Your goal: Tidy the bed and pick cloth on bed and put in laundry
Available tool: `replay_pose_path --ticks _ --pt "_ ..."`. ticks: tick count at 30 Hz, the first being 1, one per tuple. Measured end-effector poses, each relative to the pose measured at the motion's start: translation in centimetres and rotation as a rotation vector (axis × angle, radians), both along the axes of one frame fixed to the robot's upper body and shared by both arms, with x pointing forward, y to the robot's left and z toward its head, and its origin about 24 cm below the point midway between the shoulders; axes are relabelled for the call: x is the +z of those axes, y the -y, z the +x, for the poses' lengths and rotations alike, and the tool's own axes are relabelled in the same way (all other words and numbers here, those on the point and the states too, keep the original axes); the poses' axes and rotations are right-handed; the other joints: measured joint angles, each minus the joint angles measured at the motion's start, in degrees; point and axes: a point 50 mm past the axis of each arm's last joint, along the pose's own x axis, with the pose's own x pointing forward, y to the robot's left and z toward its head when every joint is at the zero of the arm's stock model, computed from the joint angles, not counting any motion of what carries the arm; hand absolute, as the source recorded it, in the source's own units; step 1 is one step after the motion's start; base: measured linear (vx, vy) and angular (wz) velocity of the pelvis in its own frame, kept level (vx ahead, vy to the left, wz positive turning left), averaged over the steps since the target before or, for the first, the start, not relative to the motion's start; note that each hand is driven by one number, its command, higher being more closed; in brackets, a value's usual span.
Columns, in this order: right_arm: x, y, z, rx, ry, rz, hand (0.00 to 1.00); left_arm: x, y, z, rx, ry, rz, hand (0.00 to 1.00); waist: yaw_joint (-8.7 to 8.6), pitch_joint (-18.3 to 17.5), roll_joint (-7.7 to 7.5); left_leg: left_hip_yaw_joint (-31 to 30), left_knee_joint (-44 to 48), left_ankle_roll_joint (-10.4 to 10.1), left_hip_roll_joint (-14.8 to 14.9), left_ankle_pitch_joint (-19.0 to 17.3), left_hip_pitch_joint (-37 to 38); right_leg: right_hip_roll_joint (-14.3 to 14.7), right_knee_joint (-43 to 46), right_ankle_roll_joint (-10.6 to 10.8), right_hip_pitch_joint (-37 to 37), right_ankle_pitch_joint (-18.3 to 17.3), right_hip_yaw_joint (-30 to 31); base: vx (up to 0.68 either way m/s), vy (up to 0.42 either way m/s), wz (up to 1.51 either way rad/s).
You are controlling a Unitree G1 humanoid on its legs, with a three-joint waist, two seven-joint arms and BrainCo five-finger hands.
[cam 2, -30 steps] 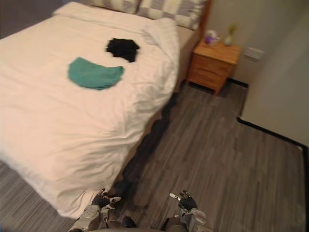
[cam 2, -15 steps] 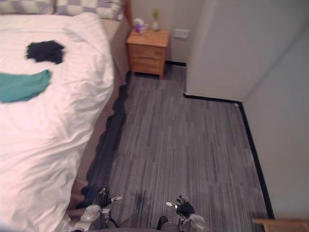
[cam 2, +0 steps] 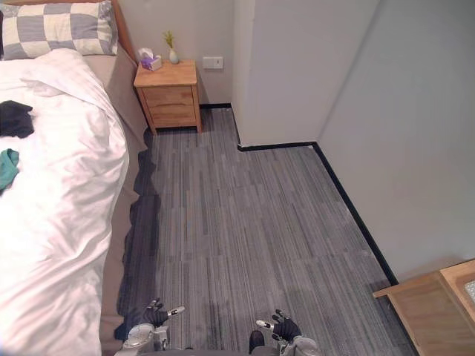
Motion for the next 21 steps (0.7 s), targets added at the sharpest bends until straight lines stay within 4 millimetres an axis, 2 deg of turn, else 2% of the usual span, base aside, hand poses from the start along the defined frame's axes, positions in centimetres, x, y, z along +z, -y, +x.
replay_pose_path --ticks 4,9,13,14,15,16,17,18,19,21 --pt "0.0 0.1 -0.1 -0.015 -0.006 -0.003 0.00 -0.2 -0.1 -0.5 0.012 -0.017 -0.005 0.00 -0.06 -0.03 0.13 -0.11 -0.07 0.04 -0.04 0.04 0.01 -0.09 0.02 0.00 0.09 0.00 -0.31 0.00 0.001 0.02" --pt "-0.3 0.7 -0.7 -0.136 -0.072 -0.030 0.00 -0.6 -0.6 -1.3 0.056 -0.082 -0.056 0.00 -0.04 -0.21 0.61 1.12 -1.03 0.07 0.44 0.32 1.38 -0.12 0.01 0.01 0.86 -0.01 -0.62 0.00 -0.005 -0.02" --pt "-0.4 0.9 -0.7 -0.121 -0.118 -0.086 0.00 -0.8 -1.1 -1.8 0.097 -0.130 -0.092 0.00 0.11 -0.08 0.57 1.93 0.59 -0.31 0.84 -0.56 1.30 -0.13 0.02 0.01 1.40 -0.71 -1.71 -0.01 -0.013 -0.05" --pt "-0.4 0.9 -0.6 -0.113 -0.137 -0.100 0.00 -0.8 -1.4 -2.0 0.122 -0.133 -0.110 0.00 0.32 0.17 0.95 2.17 4.55 -1.07 1.83 -2.63 -0.27 0.09 0.01 -0.49 1.63 -1.79 -2.86 -0.01 -0.013 -0.17" --pt "-0.5 0.8 -0.6 -0.107 -0.155 -0.100 0.00 -0.7 -1.7 -2.1 0.163 -0.119 -0.116 0.00 0.97 0.55 1.32 3.17 11.12 -3.00 3.23 -4.95 -2.66 0.28 -0.05 -1.07 1.91 -2.17 -4.17 -0.03 0.000 -0.15" --pt "-0.5 0.7 -0.5 -0.107 -0.161 -0.099 0.00 -0.6 -2.0 -2.1 0.189 -0.105 -0.118 0.00 1.38 0.87 0.89 3.55 16.53 -3.68 3.53 -5.38 -5.04 0.21 -0.25 -1.08 2.27 -2.18 -4.59 -0.09 0.014 0.00" --pt "-0.5 0.7 -0.5 -0.115 -0.167 -0.105 0.00 -0.4 -2.4 -2.0 0.243 -0.076 -0.128 0.00 1.15 1.31 1.26 3.67 27.48 -4.27 4.87 -4.83 -10.67 0.28 0.04 -1.21 2.45 -2.26 -5.29 -0.12 0.000 0.23" --pt "-0.5 0.8 -0.5 -0.116 -0.168 -0.111 0.00 -0.4 -2.4 -1.9 0.283 -0.067 -0.137 0.00 0.94 1.40 1.22 3.39 34.30 -4.76 6.43 -3.48 -13.98 0.52 0.18 -1.39 3.56 -2.40 -5.59 -0.16 0.016 0.28" --pt "-0.4 1.0 -0.3 -0.124 -0.163 -0.120 0.00 -0.4 -2.6 -2.0 0.317 -0.072 -0.119 0.00 1.23 3.18 1.72 4.13 39.84 -5.00 7.66 -1.77 -15.57 0.09 1.47 -1.60 5.16 -3.21 -5.88 -0.10 0.035 0.20" --pt "-0.3 1.5 -0.2 -0.151 -0.155 -0.130 0.00 -0.6 -2.5 -2.7 0.326 -0.099 -0.115 0.00 1.29 3.28 3.00 6.10 38.84 -3.80 8.72 -3.35 -15.10 -0.36 2.65 -1.37 5.52 -4.11 -6.40 -0.10 0.082 0.20"
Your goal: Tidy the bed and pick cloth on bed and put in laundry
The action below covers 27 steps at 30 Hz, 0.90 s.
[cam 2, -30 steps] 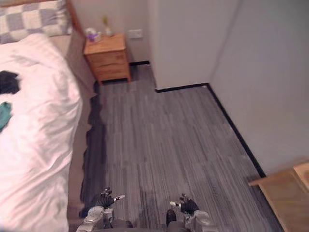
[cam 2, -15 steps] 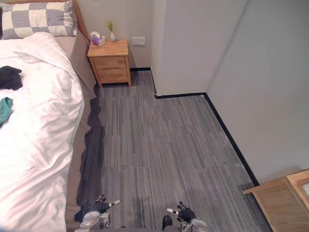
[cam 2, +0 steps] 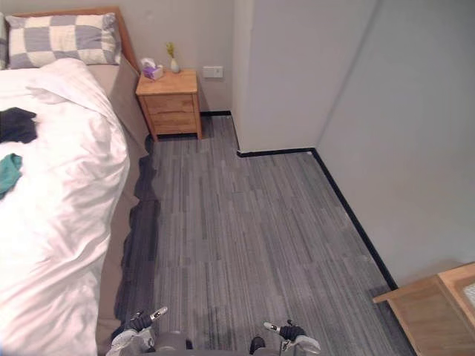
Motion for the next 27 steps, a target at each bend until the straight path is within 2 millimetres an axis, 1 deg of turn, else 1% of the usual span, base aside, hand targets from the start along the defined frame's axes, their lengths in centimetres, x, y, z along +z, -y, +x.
replay_pose_path --ticks 1,2,3,4,5,6,8,9,10,11,12,13,14,15,16,17,18,19,20,21,22,23,24,25,26,27 --pt "0.2 0.3 0.3 -0.020 0.015 -0.008 0.00 -0.2 0.2 -0.6 0.002 -0.019 -0.007 0.00 -0.75 -0.03 0.37 1.49 -5.31 0.09 -0.42 -1.70 0.22 -0.84 0.58 0.19 0.16 -0.36 -0.12 -0.20 0.136 0.32" --pt "0.1 0.5 0.2 -0.034 0.016 -0.008 0.00 -0.2 0.2 -0.7 0.002 -0.024 -0.009 0.00 -0.49 0.02 0.19 1.94 -15.28 0.21 -2.18 -0.90 1.22 -2.27 1.27 1.34 -0.36 -1.00 -0.30 -0.26 0.158 0.26" --pt "0.1 0.6 -0.1 -0.039 0.009 -0.011 0.00 -0.3 0.2 -1.0 0.002 -0.032 -0.011 0.00 -0.35 0.11 0.57 1.56 -24.13 0.12 -3.14 1.67 2.93 -2.64 1.43 2.26 -0.55 -1.37 -0.23 -0.18 0.209 0.01" --pt "0.1 0.7 -0.1 -0.038 0.011 -0.014 0.00 -0.3 0.2 -1.2 0.023 -0.035 -0.017 0.00 0.23 0.63 0.27 2.15 -27.45 2.32 -4.56 5.38 5.13 -3.35 1.18 3.15 -0.28 -1.46 0.54 -0.04 0.192 -0.10" --pt "0.1 0.5 -0.1 -0.037 0.010 -0.008 0.00 -0.3 -0.1 -1.2 0.024 -0.037 -0.008 0.00 0.54 0.43 0.15 2.61 -28.51 2.62 -5.36 5.13 5.72 -3.89 1.12 3.23 0.03 -1.40 0.73 0.06 0.214 -0.07" --pt "0.1 0.1 0.0 -0.033 0.012 0.002 0.00 -0.2 -0.5 -0.9 0.025 -0.028 0.001 0.00 0.92 0.88 -1.22 3.03 -28.80 3.21 -6.36 4.74 5.96 -4.92 1.97 3.53 0.32 -1.40 1.20 0.06 0.137 0.02" --pt "-0.1 -0.2 -0.2 -0.034 0.001 0.010 0.00 0.0 -0.8 -0.8 0.034 -0.016 0.005 0.00 1.07 0.91 -2.15 3.24 -28.79 3.96 -7.85 3.91 6.18 -6.44 3.23 4.72 0.03 -2.34 1.30 0.13 0.154 0.06" --pt "-0.2 -0.3 -0.4 -0.031 -0.008 0.013 0.00 0.0 -0.9 -0.9 0.037 -0.015 0.008 0.00 1.14 0.08 -3.53 3.50 -28.87 4.70 -8.90 3.39 6.70 -7.52 3.77 5.43 -0.18 -3.24 1.32 0.20 0.136 0.01" --pt "-0.2 -0.4 -0.4 -0.028 -0.010 0.012 0.00 0.0 -1.0 -0.9 0.033 -0.016 0.011 0.00 1.26 0.00 -3.66 3.54 -28.91 5.06 -9.56 3.06 6.90 -8.04 4.29 5.39 -0.31 -4.05 1.36 0.22 0.151 0.00" --pt "-0.1 -0.3 -0.4 -0.025 -0.008 0.007 0.00 0.0 -1.1 -0.9 0.028 -0.027 0.012 0.00 1.14 -0.17 -4.14 3.59 -28.90 5.83 -11.20 2.28 7.16 -9.75 6.02 6.06 -0.49 -6.44 1.43 0.23 0.175 0.06" --pt "-0.2 -0.5 -0.6 -0.036 -0.014 0.014 0.00 0.0 -1.3 -1.0 0.020 -0.038 0.017 0.00 0.97 -0.77 -5.33 3.42 -29.70 6.26 -13.38 1.21 8.52 -12.21 8.78 7.40 -1.45 -8.81 1.45 0.27 0.145 0.04" --pt "-0.4 -0.2 -1.4 -0.048 -0.032 0.009 0.00 -0.1 -1.2 -0.9 0.006 -0.042 0.018 0.00 0.66 -1.38 -5.20 3.24 -30.88 6.49 -13.88 0.95 9.43 -12.77 11.98 7.97 -1.81 -8.96 1.72 0.26 0.136 -0.11" --pt "-0.1 0.6 -1.0 -0.075 -0.002 -0.013 0.00 -0.2 -0.6 -0.9 -0.057 -0.062 0.021 0.00 0.80 -1.14 -4.44 3.56 -32.01 7.02 -14.12 0.61 11.19 -13.74 25.96 7.13 -8.01 -9.66 2.85 0.28 0.147 -0.05" --pt "0.3 1.0 -0.2 -0.078 0.045 -0.031 0.00 -0.3 -0.7 -1.2 -0.100 -0.082 0.040 0.00 -0.04 -1.04 -4.23 3.14 -33.29 7.41 -14.30 0.30 13.53 -14.70 38.57 3.56 -13.29 -6.86 3.54 0.27 0.172 0.10" --pt "0.3 1.1 0.0 -0.087 0.050 -0.030 0.00 -0.2 -1.1 -1.0 -0.127 -0.085 0.059 0.00 -0.88 -0.55 -3.95 2.61 -34.63 8.13 -14.37 -0.11 17.01 -14.70 47.53 2.98 -16.51 -6.58 3.96 0.23 0.084 0.27" --pt "0.2 1.0 -0.2 -0.092 0.037 -0.025 0.00 -0.1 -1.3 -0.5 -0.141 -0.075 0.070 0.00 -0.94 -0.58 -4.65 2.06 -34.96 8.63 -14.18 -0.51 18.19 -13.69 49.64 3.27 -17.15 -7.87 3.89 0.15 -0.049 0.27" --pt "-0.1 0.5 -0.8 -0.104 0.017 -0.005 0.00 0.0 -1.5 -0.4 -0.160 -0.075 0.080 0.00 -1.02 -0.57 -5.22 1.37 -34.97 9.04 -13.48 -1.24 19.73 -11.59 50.35 3.28 -17.73 -10.03 3.31 0.22 -0.099 0.31" --pt "-0.1 0.4 -0.9 -0.140 0.018 0.006 0.00 0.0 -1.2 -0.2 -0.180 -0.067 0.079 0.00 -1.58 -0.46 -5.34 0.38 -34.91 8.77 -12.02 -2.27 20.98 -8.11 47.70 2.26 -18.63 -12.44 1.70 0.22 -0.132 0.44" --pt "-0.1 0.5 -0.8 -0.143 0.022 0.004 0.00 -0.1 -1.0 -0.1 -0.200 -0.073 0.077 0.00 -2.29 -0.41 -4.93 -0.02 -34.95 8.22 -10.45 -2.66 21.40 -5.16 43.92 1.66 -19.66 -13.47 0.17 0.17 -0.132 0.41" --pt "0.0 0.6 -0.7 -0.142 0.026 0.003 0.00 -0.1 -0.9 0.0 -0.210 -0.077 0.071 0.00 -2.49 -0.25 -4.51 -0.41 -35.17 7.80 -9.50 -2.75 22.01 -3.10 40.75 1.49 -20.47 -13.51 -0.42 0.00 -0.181 0.40" --pt "0.1 1.0 -0.5 -0.146 0.033 -0.004 0.00 -0.1 -0.4 0.5 -0.223 -0.065 0.053 0.00 -3.02 0.37 -3.55 -1.31 -35.86 7.15 -7.61 -3.16 23.01 0.78 33.58 0.95 -22.00 -12.58 -0.52 -0.09 -0.195 0.49" --pt "0.1 1.2 -0.6 -0.153 0.031 -0.008 0.00 0.0 0.3 1.2 -0.231 -0.043 0.035 0.00 -3.72 0.92 -2.84 -2.66 -37.16 6.76 -6.32 -3.33 24.07 3.24 24.68 0.47 -23.06 -8.48 0.00 -0.11 -0.182 0.56" --pt "0.1 1.2 -0.7 -0.153 0.029 -0.007 0.00 0.1 0.6 1.6 -0.236 -0.031 0.024 0.00 -4.05 1.00 -2.78 -3.18 -37.58 6.56 -6.05 -3.45 24.34 3.84 19.65 0.61 -23.58 -5.69 0.46 0.23 -0.205 0.73" --pt "-0.2 1.0 -1.6 -0.163 -0.003 -0.004 0.00 0.2 1.7 2.4 -0.247 0.000 -0.012 0.00 -4.07 1.47 -3.51 -3.33 -38.09 5.03 -6.45 -4.40 26.23 3.72 7.48 2.59 -23.90 2.06 2.51 0.37 -0.181 0.56" --pt "-0.3 0.7 -1.9 -0.169 -0.015 0.005 0.00 0.3 1.7 2.6 -0.246 0.008 -0.018 0.00 -4.05 1.85 -4.24 -3.32 -38.12 4.03 -6.87 -5.16 27.16 3.16 5.74 2.76 -23.73 4.61 2.90 0.50 -0.207 0.50" --pt "-0.4 0.8 -2.2 -0.185 -0.023 0.005 0.00 0.3 1.7 2.7 -0.239 0.012 -0.021 0.00 -4.04 2.53 -4.31 -3.27 -38.15 3.47 -6.56 -5.73 28.77 3.20 6.95 1.42 -22.92 9.22 2.50 0.38 -0.193 0.21"
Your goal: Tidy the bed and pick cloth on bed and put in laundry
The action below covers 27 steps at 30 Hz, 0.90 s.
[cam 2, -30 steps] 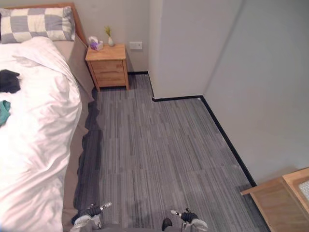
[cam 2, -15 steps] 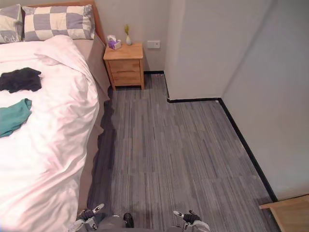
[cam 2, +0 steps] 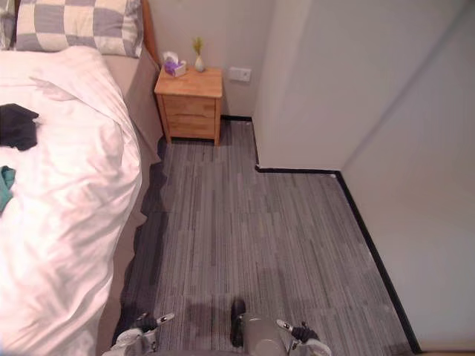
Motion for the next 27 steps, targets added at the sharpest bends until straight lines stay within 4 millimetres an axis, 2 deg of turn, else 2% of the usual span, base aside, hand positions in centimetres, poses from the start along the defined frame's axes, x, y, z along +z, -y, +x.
replay_pose_path --ticks 1,2,5,7,8,9,10,11,12,13,14,15,16,17,18,19,20,21,22,23,24,25,27 --pt "0.2 0.7 0.2 -0.022 0.007 -0.013 0.00 0.0 0.9 0.1 0.004 0.000 -0.025 0.00 -0.01 1.31 2.22 0.94 0.44 -0.38 1.16 -0.02 1.70 1.34 3.47 -4.30 0.14 -0.84 -1.32 0.45 -0.217 0.10" --pt "0.3 1.0 0.4 -0.021 0.007 -0.018 0.00 0.0 1.6 0.4 0.031 0.013 -0.048 0.00 -0.06 1.75 2.96 2.86 2.11 -1.39 2.15 2.20 1.92 1.97 6.50 -6.03 -0.09 -4.00 -1.65 0.49 -0.224 -0.01" --pt "0.2 0.9 0.1 -0.016 -0.011 -0.013 0.00 0.1 1.8 0.4 0.089 0.012 -0.043 0.00 0.03 1.43 2.94 3.37 9.18 -3.30 4.07 7.24 1.25 3.04 10.32 -6.62 1.73 -9.86 -1.94 0.38 -0.206 -0.04" --pt "0.2 1.0 -0.1 0.007 -0.018 -0.020 0.00 0.2 1.6 0.4 0.148 0.006 -0.038 0.00 0.15 0.80 3.32 2.82 23.51 -5.51 6.85 10.71 -4.14 4.60 9.32 -7.69 4.37 -12.13 -2.09 0.37 -0.214 -0.10" --pt "0.3 1.1 -0.2 0.024 -0.012 -0.029 0.00 0.3 1.1 0.3 0.196 0.016 -0.034 0.00 0.13 0.48 3.83 0.42 37.24 -6.75 9.30 16.20 -11.41 6.00 6.84 -8.53 7.05 -12.79 -1.72 0.28 -0.120 -0.14" --pt "0.5 1.2 0.1 0.039 -0.002 -0.037 0.00 0.3 0.5 0.0 0.251 0.024 -0.022 0.00 0.22 0.37 4.33 -0.32 50.80 -7.09 11.55 16.75 -18.42 7.76 4.60 -9.09 10.06 -13.10 -0.96 0.20 -0.057 -0.14" --pt "0.4 1.2 0.1 0.045 -0.006 -0.036 0.00 0.4 -0.1 0.0 0.280 0.034 -0.011 0.00 0.21 0.51 4.30 0.01 55.55 -6.91 12.40 15.09 -21.22 8.45 3.57 -9.57 11.85 -13.29 -0.27 0.09 0.045 -0.22" --pt "0.3 0.9 -0.2 0.053 -0.026 -0.026 0.00 0.5 -1.3 -0.2 0.309 0.049 0.012 0.00 0.62 0.86 3.47 1.25 59.17 -5.53 12.22 10.91 -24.93 8.82 1.72 -10.24 15.91 -13.57 1.01 -0.02 0.090 -0.43" --pt "0.0 0.8 -0.8 0.070 -0.056 -0.018 0.00 0.5 -1.9 -0.7 0.319 0.043 0.023 0.00 1.82 0.74 2.77 4.09 56.43 -3.60 10.67 6.70 -26.88 8.66 0.10 -9.90 19.94 -13.45 3.21 -0.06 0.105 -0.62" --pt "0.0 0.9 -1.0 0.075 -0.063 -0.017 0.00 0.4 -2.0 -1.0 0.332 0.042 0.019 0.00 2.53 0.87 2.42 5.81 53.59 -3.23 9.90 5.24 -27.56 8.39 -0.53 -9.42 21.60 -13.73 4.09 -0.18 0.144 -0.90" --pt "0.0 0.9 -0.7 0.079 -0.053 -0.018 0.00 0.2 -2.2 -1.9 0.342 0.034 0.024 0.00 3.52 1.07 2.39 8.19 44.94 -2.93 7.69 3.44 -29.23 7.52 -1.40 -8.71 23.94 -14.47 5.97 -0.26 0.164 -0.88" --pt "0.0 0.9 -0.9 0.080 -0.057 -0.009 0.00 0.0 -2.4 -2.8 0.356 0.026 0.020 0.00 3.49 0.98 2.16 10.58 32.47 -2.59 5.12 3.81 -30.29 6.11 -2.10 -8.43 25.57 -15.67 7.02 -0.32 0.160 -0.74" --pt "0.0 0.9 -0.9 0.081 -0.057 -0.006 0.00 0.0 -2.5 -3.1 0.363 0.030 0.018 0.00 3.47 0.94 2.16 11.84 25.97 -2.35 4.20 5.04 -30.81 5.48 -2.37 -8.08 26.18 -16.36 7.27 -0.28 0.150 -0.41" --pt "0.0 1.1 -1.2 0.080 -0.062 -0.007 0.00 0.0 -2.5 -3.2 0.372 0.033 0.009 0.00 3.46 0.83 2.42 14.03 15.38 -1.64 2.97 8.57 -31.60 4.57 -3.34 -7.15 27.79 -17.54 7.59 -0.13 0.172 -0.14" --pt "0.0 1.2 -1.5 0.080 -0.069 -0.009 0.00 -0.1 -2.3 -3.2 0.370 0.034 -0.001 0.00 3.45 0.57 2.74 14.95 9.37 -0.89 2.46 11.05 -32.49 4.05 -3.67 -6.10 29.13 -19.15 7.68 0.05 0.231 -0.03" --pt "-0.1 1.1 -1.6 0.080 -0.073 -0.008 0.00 -0.1 -2.2 -3.2 0.371 0.035 -0.005 0.00 3.55 0.10 2.52 14.89 8.23 0.31 2.11 14.05 -32.82 3.41 -3.21 -5.27 29.90 -20.68 7.89 0.28 0.277 0.03" --pt "-0.2 0.8 -1.6 0.080 -0.074 0.003 0.00 -0.1 -2.3 -3.2 0.365 0.034 0.000 0.00 3.79 -0.70 1.67 15.01 7.96 1.49 0.70 17.16 -32.63 1.99 -2.50 -3.95 30.11 -22.43 8.22 0.37 0.262 0.00" --pt "-0.2 0.5 -1.5 0.080 -0.071 0.011 0.00 0.0 -2.6 -3.2 0.358 0.031 0.007 0.00 3.90 -1.52 1.24 15.14 7.95 2.75 -0.65 17.94 -32.55 0.65 -1.65 -3.04 29.91 -23.78 8.12 0.51 0.300 -0.13" --pt "-0.3 0.3 -1.7 0.080 -0.072 0.021 0.00 -0.1 -2.7 -3.2 0.336 0.020 0.016 0.00 3.51 -2.46 0.24 15.63 7.17 5.46 -2.63 17.32 -31.67 -1.28 4.67 -0.83 27.71 -25.51 7.88 0.53 0.318 -0.15" --pt "-0.3 0.3 -1.6 0.073 -0.068 0.023 0.00 -0.2 -2.7 -3.3 0.292 -0.004 0.029 0.00 3.47 -2.49 0.19 16.03 4.99 6.08 -4.22 16.39 -29.01 -2.74 16.10 1.49 23.47 -25.69 6.90 0.53 0.327 -0.11" --pt "-0.2 0.5 -1.6 0.048 -0.067 0.022 0.00 -0.3 -2.8 -3.2 0.252 -0.022 0.041 0.00 3.23 -2.28 0.11 15.73 3.55 6.03 -5.43 15.70 -26.29 -4.15 27.46 4.21 19.27 -24.10 5.84 0.39 0.290 0.09" --pt "-0.3 0.5 -1.9 0.027 -0.073 0.029 0.00 -0.2 -3.1 -3.1 0.206 -0.037 0.057 0.00 2.84 -1.50 -0.41 15.16 2.58 6.02 -7.12 13.93 -22.07 -7.12 40.38 5.30 15.10 -22.08 3.25 0.25 0.210 0.19" --pt "-0.4 0.4 -2.1 0.014 -0.068 0.040 0.00 -0.4 -2.9 -3.2 0.130 -0.063 0.075 0.00 2.36 -1.15 -0.10 14.28 1.74 5.83 -8.41 12.21 -16.81 -9.37 47.69 4.67 11.91 -22.56 1.44 0.12 0.159 0.29"
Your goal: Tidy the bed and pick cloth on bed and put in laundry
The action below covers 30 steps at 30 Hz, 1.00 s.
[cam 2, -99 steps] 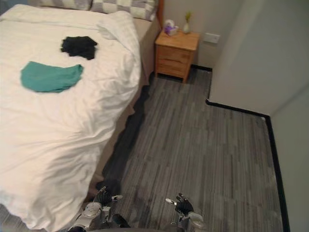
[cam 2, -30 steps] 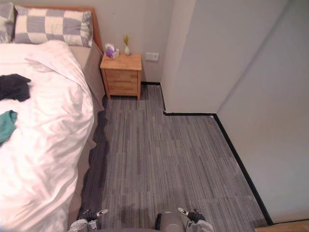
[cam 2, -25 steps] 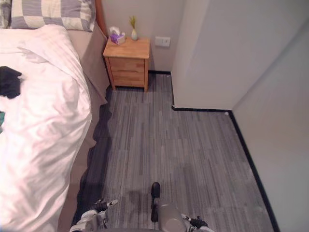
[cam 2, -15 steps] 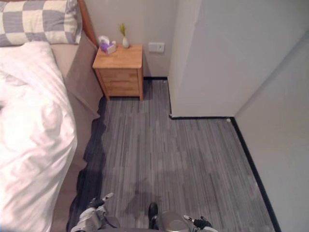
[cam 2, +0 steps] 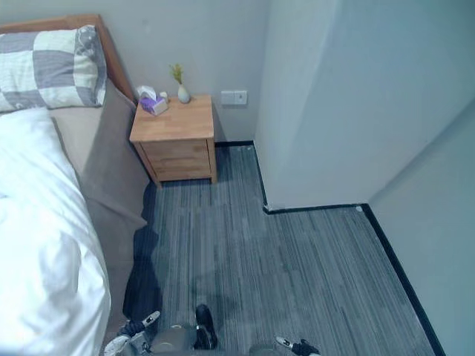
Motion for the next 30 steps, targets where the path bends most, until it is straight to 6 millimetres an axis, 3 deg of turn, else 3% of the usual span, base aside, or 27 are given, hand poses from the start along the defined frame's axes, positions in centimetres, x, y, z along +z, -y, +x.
replay_pose_path --ticks 2,5,7,8,10,11,12,13,15,17,18,19,20,21,22,23,25,27,28,29,30 --pt "0.0 -0.1 0.1 0.003 0.020 0.004 0.00 0.0 0.3 0.3 -0.035 0.000 -0.003 0.00 -1.43 0.25 0.54 -2.13 -2.22 -0.38 -0.09 -1.26 5.85 0.43 -2.66 -1.17 -2.89 -1.87 -1.53 -0.06 0.123 0.64" --pt "0.0 -0.6 0.0 -0.004 0.030 0.012 0.00 0.3 0.9 1.7 -0.053 0.039 -0.024 0.00 -2.30 0.30 0.80 -8.00 -3.58 -0.70 1.50 -3.07 7.74 4.68 -20.67 -1.78 -7.50 -0.77 -0.38 -0.21 0.023 0.96" --pt "-0.1 -0.6 -0.5 -0.015 0.024 0.011 0.00 0.4 1.4 2.2 -0.041 0.061 -0.046 0.00 -2.22 0.33 0.93 -11.45 -3.28 -1.43 2.15 -4.53 8.44 6.65 -31.88 -3.18 -8.96 3.86 2.44 -0.18 -0.101 1.04" --pt "0.0 -0.6 -0.2 0.006 0.032 0.001 0.00 0.4 1.6 2.4 -0.021 0.071 -0.058 0.00 -2.27 0.46 1.11 -14.42 -1.80 -1.76 2.59 -6.58 8.85 7.86 -38.59 -3.94 -9.49 8.57 5.68 -0.05 -0.181 0.98" --pt "0.0 -0.7 -0.3 0.023 0.022 -0.004 0.00 0.4 1.7 2.3 0.009 0.080 -0.065 0.00 -2.21 0.39 0.95 -17.04 0.33 -2.79 2.71 -9.33 9.02 8.27 -42.79 -3.71 -9.13 12.16 7.77 0.07 -0.242 0.91" --pt "0.0 -0.6 -0.7 0.028 0.006 -0.011 0.00 0.4 2.0 2.2 0.032 0.084 -0.074 0.00 -2.22 0.36 0.96 -19.24 2.09 -3.96 2.85 -11.63 9.32 8.09 -42.04 -4.66 -8.74 17.60 8.55 0.31 -0.289 0.86" --pt "0.2 0.4 -0.4 0.045 0.008 -0.038 0.00 0.3 3.1 2.3 0.037 0.090 -0.103 0.00 -2.03 0.58 2.84 -19.96 2.45 -4.82 4.94 -12.37 10.27 9.13 -39.63 -6.71 -8.32 16.52 5.96 0.37 -0.258 0.85" --pt "0.3 0.6 -0.1 0.056 0.009 -0.047 0.00 0.4 3.6 2.4 0.044 0.099 -0.115 0.00 -1.95 0.34 3.75 -19.83 2.39 -5.10 5.59 -12.22 10.24 9.38 -38.88 -7.58 -8.37 15.23 5.01 0.43 -0.196 0.72" --pt "0.4 0.9 0.6 0.105 0.006 -0.057 0.00 0.5 4.4 2.7 0.068 0.118 -0.125 0.00 -1.95 0.57 4.36 -17.15 2.34 -6.60 7.14 -9.23 10.81 9.39 -36.28 -10.23 -7.15 11.66 0.97 0.40 -0.162 0.82" --pt "0.3 0.7 0.6 0.120 -0.003 -0.046 0.00 0.7 3.9 2.9 0.083 0.131 -0.100 0.00 -1.87 0.88 3.76 -15.17 7.63 -6.70 8.94 -8.10 9.59 9.09 -38.18 -11.06 -2.72 9.88 -2.71 0.26 -0.146 0.96" --pt "0.3 0.5 0.6 0.122 -0.010 -0.038 0.00 0.8 3.7 3.0 0.088 0.141 -0.091 0.00 -1.78 1.18 3.13 -13.40 15.11 -7.41 10.49 -8.43 6.68 8.57 -40.09 -10.35 0.08 8.85 -4.55 0.13 -0.095 1.34" --pt "0.3 0.4 0.4 0.125 -0.021 -0.034 0.00 1.1 3.5 3.4 0.090 0.170 -0.083 0.00 -1.72 1.28 3.01 -8.27 26.48 -8.65 14.20 -8.80 1.67 8.45 -42.24 -10.21 3.81 8.18 -7.82 0.03 -0.039 1.43" --pt "0.3 0.5 0.2 0.137 -0.030 -0.038 0.00 1.2 3.2 3.6 0.099 0.185 -0.076 0.00 -1.37 1.27 3.04 -3.36 32.08 -8.74 17.60 -8.89 -1.05 8.40 -43.36 -10.47 6.24 7.72 -10.54 -0.07 0.000 1.25" --pt "0.3 0.5 0.0 0.146 -0.037 -0.042 0.00 1.3 3.1 3.6 0.103 0.189 -0.073 0.00 -0.88 1.26 2.85 -0.32 34.13 -8.74 19.46 -8.93 -2.10 8.38 -44.09 -10.59 7.35 7.48 -11.86 -0.20 0.016 1.00" --pt "0.3 0.8 -0.1 0.170 -0.045 -0.046 0.00 1.3 3.1 3.6 0.108 0.198 -0.073 0.00 0.26 0.85 3.17 6.93 33.78 -8.48 22.11 -8.89 -3.10 8.05 -45.60 -10.52 10.10 7.20 -14.23 -0.21 0.012 0.71" --pt "0.4 0.9 0.0 0.179 -0.043 -0.046 0.00 1.3 3.1 3.6 0.108 0.204 -0.073 0.00 0.65 0.71 3.38 9.67 32.10 -8.15 22.42 -8.76 -3.23 7.64 -46.12 -10.31 10.85 7.07 -15.07 -0.26 0.019 0.72" --pt "0.6 1.1 0.6 0.224 -0.028 -0.026 0.00 1.2 3.0 3.2 0.135 0.214 -0.087 0.00 0.97 0.21 4.04 18.01 22.18 -5.13 21.12 -5.63 -3.72 5.66 -46.63 -9.33 11.97 6.49 -18.61 -0.19 0.030 0.71" --pt "0.6 1.2 0.7 0.223 -0.023 0.003 0.00 1.1 2.8 2.7 0.146 0.208 -0.083 0.00 0.87 -0.21 4.72 22.08 14.13 -2.65 19.35 -0.48 -3.86 5.16 -46.41 -8.95 13.33 6.25 -22.04 -0.03 0.102 0.96" --pt "0.6 1.1 0.7 0.226 -0.022 0.016 0.00 1.0 2.9 2.4 0.153 0.204 -0.085 0.00 0.87 -0.36 4.59 22.69 12.28 -1.88 18.12 -0.62 -3.29 4.83 -46.27 -8.94 13.73 6.26 -22.99 0.15 0.190 1.00" --pt "0.6 0.7 0.9 0.233 -0.016 0.037 0.00 1.0 2.6 2.1 0.163 0.200 -0.078 0.00 1.05 -0.65 4.19 22.49 10.12 -1.44 16.49 -0.37 -2.57 4.10 -45.98 -8.92 14.00 6.28 -23.97 0.23 0.189 0.90" --pt "0.4 -0.1 0.7 0.246 -0.013 0.093 0.00 1.0 1.4 1.6 0.197 0.196 -0.052 0.00 2.18 -0.69 2.08 22.05 6.36 -1.04 13.68 0.34 -1.37 2.69 -45.66 -8.78 14.88 6.23 -25.81 0.20 0.166 0.68"
